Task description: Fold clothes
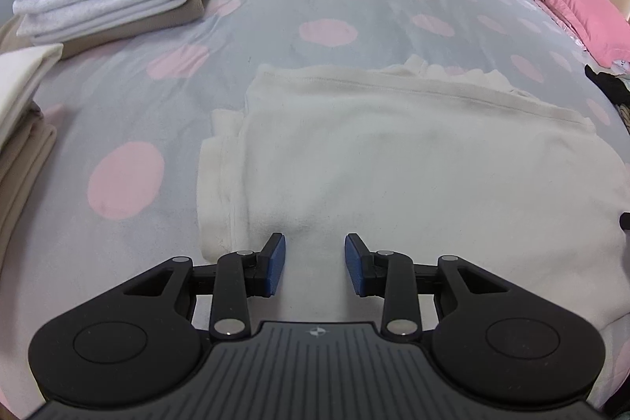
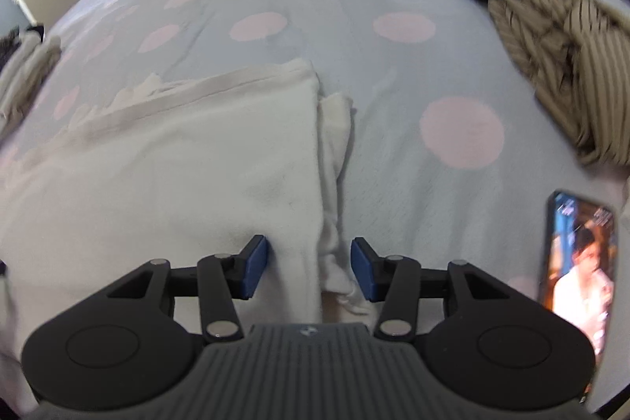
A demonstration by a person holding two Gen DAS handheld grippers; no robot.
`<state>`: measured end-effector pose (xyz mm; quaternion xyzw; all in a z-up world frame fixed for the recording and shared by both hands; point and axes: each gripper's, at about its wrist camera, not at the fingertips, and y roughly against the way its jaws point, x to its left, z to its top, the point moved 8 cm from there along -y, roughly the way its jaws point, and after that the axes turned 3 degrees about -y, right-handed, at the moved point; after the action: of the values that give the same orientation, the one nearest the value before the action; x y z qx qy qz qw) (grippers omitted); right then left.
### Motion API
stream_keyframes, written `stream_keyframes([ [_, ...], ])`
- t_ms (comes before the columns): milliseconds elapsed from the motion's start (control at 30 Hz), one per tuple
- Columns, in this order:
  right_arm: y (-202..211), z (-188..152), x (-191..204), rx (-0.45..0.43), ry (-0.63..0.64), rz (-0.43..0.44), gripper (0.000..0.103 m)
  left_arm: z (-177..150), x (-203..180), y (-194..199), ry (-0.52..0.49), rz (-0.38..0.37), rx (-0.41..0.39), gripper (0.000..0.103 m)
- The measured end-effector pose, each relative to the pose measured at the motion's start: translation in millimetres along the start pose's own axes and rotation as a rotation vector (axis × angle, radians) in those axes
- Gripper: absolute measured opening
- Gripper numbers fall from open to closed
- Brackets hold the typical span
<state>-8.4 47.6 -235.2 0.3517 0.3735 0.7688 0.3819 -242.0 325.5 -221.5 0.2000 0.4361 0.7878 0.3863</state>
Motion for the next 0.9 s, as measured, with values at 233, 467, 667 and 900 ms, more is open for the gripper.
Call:
stream_keyframes([
  [233,-10,1,-9,0.040,-0.149,0.081,0.054,-1,1,0,0.027,-0.023,-0.007,0.037],
  [467,-14,-1,-5,0.037,-0.172,0.106,0.035,0,3,0,0.049,-0.035,-0.006,0.037],
  [667,-8,2,2,0.028,-0.144,0.094,0.022,5,2,6,0.038,-0.035,-0.010,0.037],
  [900,25,15,30,-0.006,-0.161,0.121,0.022,19,3,14,0.006,-0.044,0.026,0.037],
])
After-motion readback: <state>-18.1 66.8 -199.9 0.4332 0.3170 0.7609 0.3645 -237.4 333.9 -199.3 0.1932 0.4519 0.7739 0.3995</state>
